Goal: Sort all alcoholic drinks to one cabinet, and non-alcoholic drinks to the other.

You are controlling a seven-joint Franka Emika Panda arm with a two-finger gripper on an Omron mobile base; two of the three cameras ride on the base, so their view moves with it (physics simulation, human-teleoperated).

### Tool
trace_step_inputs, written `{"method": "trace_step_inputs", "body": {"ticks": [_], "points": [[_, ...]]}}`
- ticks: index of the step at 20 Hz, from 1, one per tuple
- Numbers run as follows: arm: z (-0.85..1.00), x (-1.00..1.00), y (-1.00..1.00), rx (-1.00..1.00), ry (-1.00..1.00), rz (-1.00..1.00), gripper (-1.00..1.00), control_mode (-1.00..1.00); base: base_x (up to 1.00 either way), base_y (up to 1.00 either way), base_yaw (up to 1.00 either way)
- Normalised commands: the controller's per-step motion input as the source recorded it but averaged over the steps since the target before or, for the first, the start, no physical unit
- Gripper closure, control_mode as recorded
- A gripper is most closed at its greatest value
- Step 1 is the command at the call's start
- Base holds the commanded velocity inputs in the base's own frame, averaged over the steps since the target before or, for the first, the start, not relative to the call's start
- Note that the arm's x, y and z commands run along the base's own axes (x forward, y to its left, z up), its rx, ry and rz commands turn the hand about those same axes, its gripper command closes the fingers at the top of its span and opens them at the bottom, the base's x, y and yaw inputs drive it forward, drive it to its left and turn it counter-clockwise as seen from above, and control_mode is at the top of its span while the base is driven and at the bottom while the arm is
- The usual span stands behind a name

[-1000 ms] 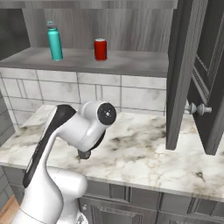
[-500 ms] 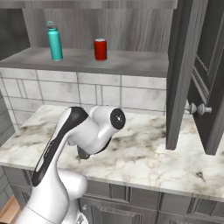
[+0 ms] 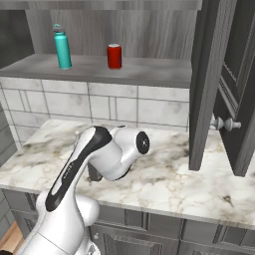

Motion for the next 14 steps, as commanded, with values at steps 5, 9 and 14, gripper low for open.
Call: {"method": "trace_step_inputs", "body": {"ticks": [5,9,14], "points": [[-0.19,0.00,0.00,0.03,-0.04,0.09,-1.00,-1.00,0.00,0.00,0.00],[-0.23,0.02,0.00,0.03,-0.01,0.06,-1.00,-1.00,0.00,0.00,0.00],[-0.28,0.08,0.00,0.02,0.00,0.01,-1.00,-1.00,0.00,0.00,0.00]]}}
